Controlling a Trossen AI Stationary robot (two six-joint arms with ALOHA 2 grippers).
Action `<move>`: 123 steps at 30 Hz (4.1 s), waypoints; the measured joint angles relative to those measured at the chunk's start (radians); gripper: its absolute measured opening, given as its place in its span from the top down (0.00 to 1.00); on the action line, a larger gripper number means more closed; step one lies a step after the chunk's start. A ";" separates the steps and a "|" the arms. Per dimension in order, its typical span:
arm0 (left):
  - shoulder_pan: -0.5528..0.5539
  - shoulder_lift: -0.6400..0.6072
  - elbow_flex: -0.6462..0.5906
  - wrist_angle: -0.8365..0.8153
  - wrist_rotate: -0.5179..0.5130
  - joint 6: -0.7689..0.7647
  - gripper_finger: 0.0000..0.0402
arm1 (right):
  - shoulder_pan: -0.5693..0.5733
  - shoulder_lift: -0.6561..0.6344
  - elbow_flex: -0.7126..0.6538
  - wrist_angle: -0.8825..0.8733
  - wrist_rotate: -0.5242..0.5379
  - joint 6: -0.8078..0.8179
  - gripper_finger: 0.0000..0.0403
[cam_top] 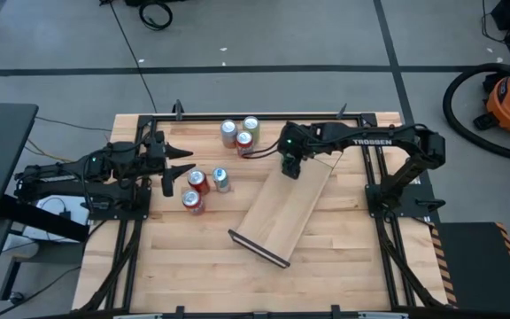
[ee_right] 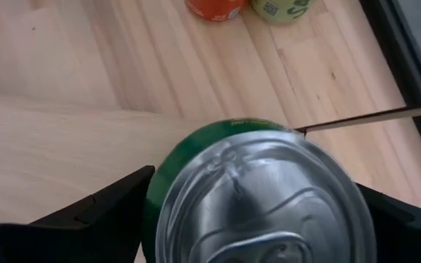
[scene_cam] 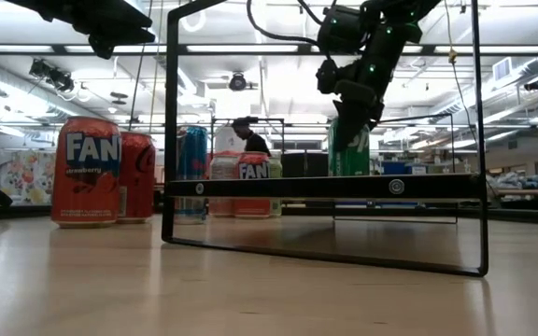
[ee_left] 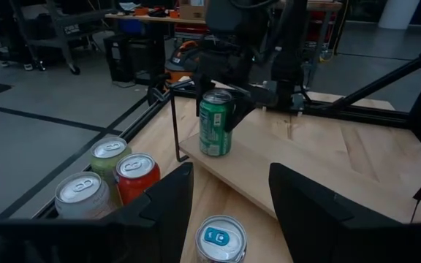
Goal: Place canned beverage on shelf
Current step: Put the dark green soda can on the shelf, then put the blue soda can on the shelf
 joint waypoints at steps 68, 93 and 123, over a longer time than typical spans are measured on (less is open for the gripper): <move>-0.003 0.012 0.066 -0.228 0.000 -0.054 0.52 | 0.224 0.569 0.673 0.348 -0.057 -0.250 0.13; -0.019 0.012 0.066 -0.237 0.000 -0.076 0.52 | 0.191 0.671 0.663 0.362 -0.061 -0.220 0.35; -0.020 0.012 0.066 -0.229 -0.001 -0.076 0.52 | 0.240 0.313 0.663 0.045 0.176 -0.165 0.38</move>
